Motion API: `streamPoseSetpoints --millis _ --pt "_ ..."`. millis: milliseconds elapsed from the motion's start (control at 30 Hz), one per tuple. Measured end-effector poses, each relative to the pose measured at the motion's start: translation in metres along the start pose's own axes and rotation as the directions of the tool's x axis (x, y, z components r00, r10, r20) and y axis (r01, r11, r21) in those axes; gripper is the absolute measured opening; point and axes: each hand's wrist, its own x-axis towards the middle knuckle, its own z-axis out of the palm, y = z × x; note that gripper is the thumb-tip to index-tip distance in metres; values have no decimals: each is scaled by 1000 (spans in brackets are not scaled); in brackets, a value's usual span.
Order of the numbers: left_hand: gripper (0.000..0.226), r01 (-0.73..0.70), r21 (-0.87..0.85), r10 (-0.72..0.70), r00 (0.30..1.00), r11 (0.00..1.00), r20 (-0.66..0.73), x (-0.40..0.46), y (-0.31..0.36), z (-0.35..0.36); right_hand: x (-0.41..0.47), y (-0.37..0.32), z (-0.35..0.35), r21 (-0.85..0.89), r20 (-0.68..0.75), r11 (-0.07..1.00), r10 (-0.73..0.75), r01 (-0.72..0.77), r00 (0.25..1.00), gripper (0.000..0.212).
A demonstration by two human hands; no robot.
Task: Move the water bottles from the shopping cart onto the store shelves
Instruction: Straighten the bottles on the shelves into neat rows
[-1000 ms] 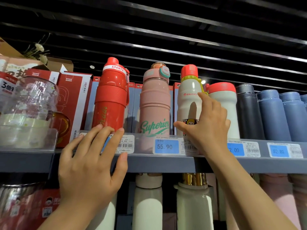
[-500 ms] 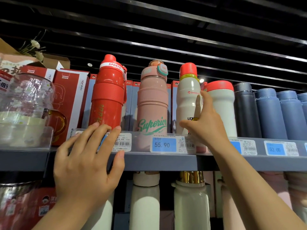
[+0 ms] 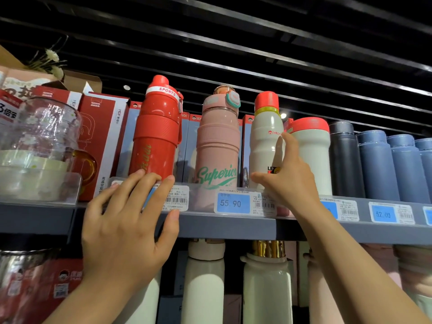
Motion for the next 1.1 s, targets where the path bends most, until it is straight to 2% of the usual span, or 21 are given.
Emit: streamPoseSetpoints --millis 167,333,533,633,733,833,900,1000,1100 --pt "48 7 -5 -7 1000 1000 18 0 0 -1 1 -2 -2 -1 31 1000 10 -10 999 80" --pt "49 2 4 -2 1000 1000 29 0 -1 -2 1 0 1 -16 -4 1000 -12 12 1000 78" --pt "49 43 -28 -41 997 999 68 1 1 -5 -14 14 -11 -51 -260 991 -131 122 957 64" --pt "51 36 -98 -32 998 995 48 1 17 -4 -11 35 -38 -117 -308 988 -130 98 943 59" --pt "53 -32 -232 48 997 972 65 13 55 4 -2 54 -56 -146 -240 989 -33 -2 970 65" --pt "52 -39 -298 78 990 954 122 33 102 17 4 65 -58 -169 -149 985 -12 -14 989 74" --pt "55 -38 -276 93 977 961 191 44 129 28 11 70 -54 -158 -96 987 -2 -13 995 81" --pt "59 -53 -155 99 948 986 304 49 151 41 24 76 -44 -179 -27 982 49 -53 998 86" --pt "60 -61 -97 90 942 993 323 48 153 45 35 82 -42 -191 -30 978 80 -85 996 93"
